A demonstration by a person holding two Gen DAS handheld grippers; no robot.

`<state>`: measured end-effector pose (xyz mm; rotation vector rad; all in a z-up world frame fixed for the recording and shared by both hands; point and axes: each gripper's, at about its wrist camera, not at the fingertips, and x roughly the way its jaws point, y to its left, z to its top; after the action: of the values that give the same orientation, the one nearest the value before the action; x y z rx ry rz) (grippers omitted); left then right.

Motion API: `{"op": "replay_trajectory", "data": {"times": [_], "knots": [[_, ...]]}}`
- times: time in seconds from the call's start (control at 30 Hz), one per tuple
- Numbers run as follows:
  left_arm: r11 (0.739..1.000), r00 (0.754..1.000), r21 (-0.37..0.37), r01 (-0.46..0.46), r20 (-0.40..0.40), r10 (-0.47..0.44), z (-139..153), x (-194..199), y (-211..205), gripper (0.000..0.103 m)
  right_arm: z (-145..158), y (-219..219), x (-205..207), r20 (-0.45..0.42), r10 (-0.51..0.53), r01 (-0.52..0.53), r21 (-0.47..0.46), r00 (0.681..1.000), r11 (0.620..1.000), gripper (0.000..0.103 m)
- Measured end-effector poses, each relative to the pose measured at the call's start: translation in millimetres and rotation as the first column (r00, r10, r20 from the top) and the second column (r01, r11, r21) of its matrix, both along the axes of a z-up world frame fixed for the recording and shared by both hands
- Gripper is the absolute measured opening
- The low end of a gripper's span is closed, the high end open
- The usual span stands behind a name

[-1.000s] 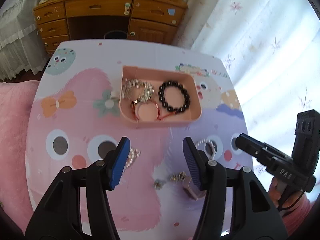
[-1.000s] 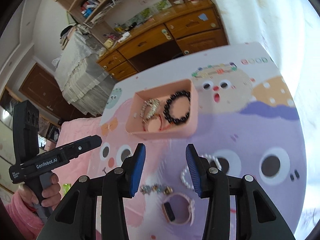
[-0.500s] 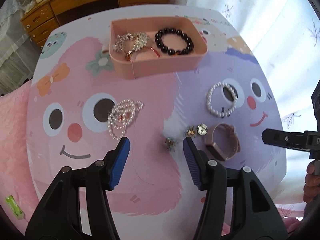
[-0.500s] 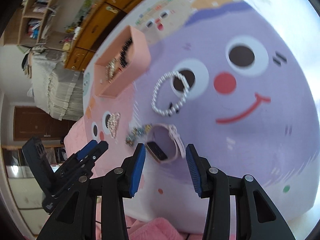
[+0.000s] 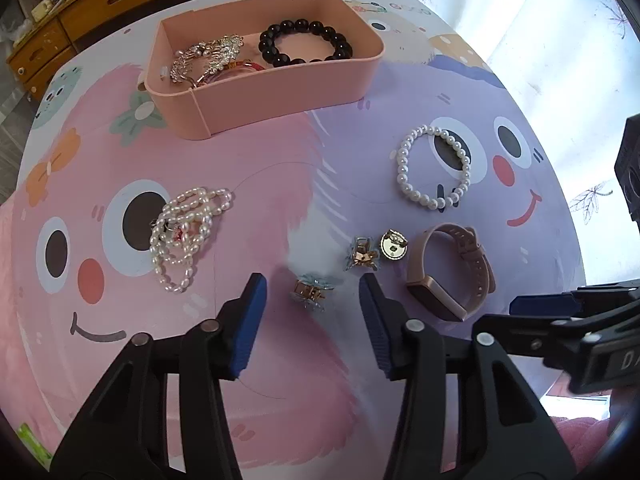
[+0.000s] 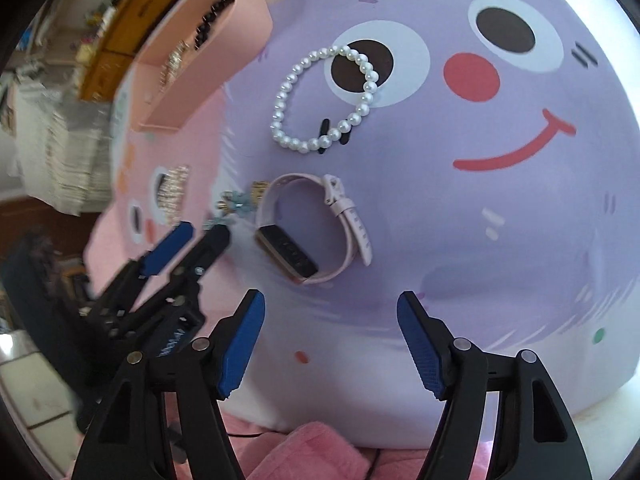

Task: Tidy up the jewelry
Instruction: 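Move the right gripper to the pink-strap watch and close on its strap, then carry the watch to the pink tray with the right gripper and release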

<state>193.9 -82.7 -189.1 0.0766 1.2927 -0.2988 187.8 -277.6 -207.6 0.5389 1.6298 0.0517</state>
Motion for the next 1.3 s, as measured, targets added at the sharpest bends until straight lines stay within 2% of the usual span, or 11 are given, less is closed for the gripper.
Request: {"op": "replay_trajectory", "data": {"times": [0.1, 0.23, 0.43, 0.53, 0.6, 0.73, 0.8, 0.9, 1.13, 1.3], "knots": [[1.000, 1.000, 0.006, 0.001, -0.011, -0.001, -4, 3, -1, 0.036, -3, 5, 7, -0.015, 0.006, -0.006, -0.014, 1.000, 1.000, 0.076], [1.000, 1.000, -0.007, -0.010, -0.020, 0.010, -7, 5, 1, 0.021, -8, 15, 16, -0.042, 0.011, -0.013, -0.036, 0.999, 0.999, 0.076], [0.999, 1.000, -0.045, -0.020, -0.004, 0.020, -8, 4, 5, 0.021, -13, 20, 27, -0.027, 0.067, -0.069, -0.090, 0.997, 0.994, 0.075], [0.998, 1.000, -0.055, -0.021, 0.002, 0.021, -6, 5, 6, 0.021, -13, 28, 33, -0.002, 0.124, -0.123, -0.118, 0.992, 0.985, 0.065], [0.998, 1.000, -0.066, -0.021, 0.007, 0.022, -4, 4, 6, 0.021, -12, 33, 34, 0.010, 0.153, -0.151, -0.111, 0.988, 0.982, 0.050], [0.997, 0.999, -0.070, -0.030, 0.017, 0.032, 1, 2, 6, 0.021, -10, 43, 36, 0.026, 0.199, -0.194, -0.129, 0.980, 0.973, 0.042], [0.996, 0.999, -0.075, -0.046, 0.024, 0.048, 5, 1, 9, 0.021, -8, 46, 36, 0.046, 0.219, -0.213, -0.122, 0.975, 0.970, 0.034], [0.992, 0.996, -0.102, -0.079, 0.033, 0.082, 13, 0, 14, 0.020, -5, 47, 37, 0.069, 0.224, -0.216, -0.100, 0.972, 0.971, 0.028], [0.984, 0.988, -0.136, -0.119, 0.083, 0.131, 47, 3, 23, 0.020, 13, 37, 32, 0.168, 0.231, -0.222, -0.073, 0.958, 0.972, 0.025], [0.980, 0.981, -0.155, -0.125, 0.127, 0.145, 73, 16, 28, 0.021, 40, 33, 36, 0.297, 0.273, -0.255, -0.096, 0.915, 0.962, 0.025]]}}
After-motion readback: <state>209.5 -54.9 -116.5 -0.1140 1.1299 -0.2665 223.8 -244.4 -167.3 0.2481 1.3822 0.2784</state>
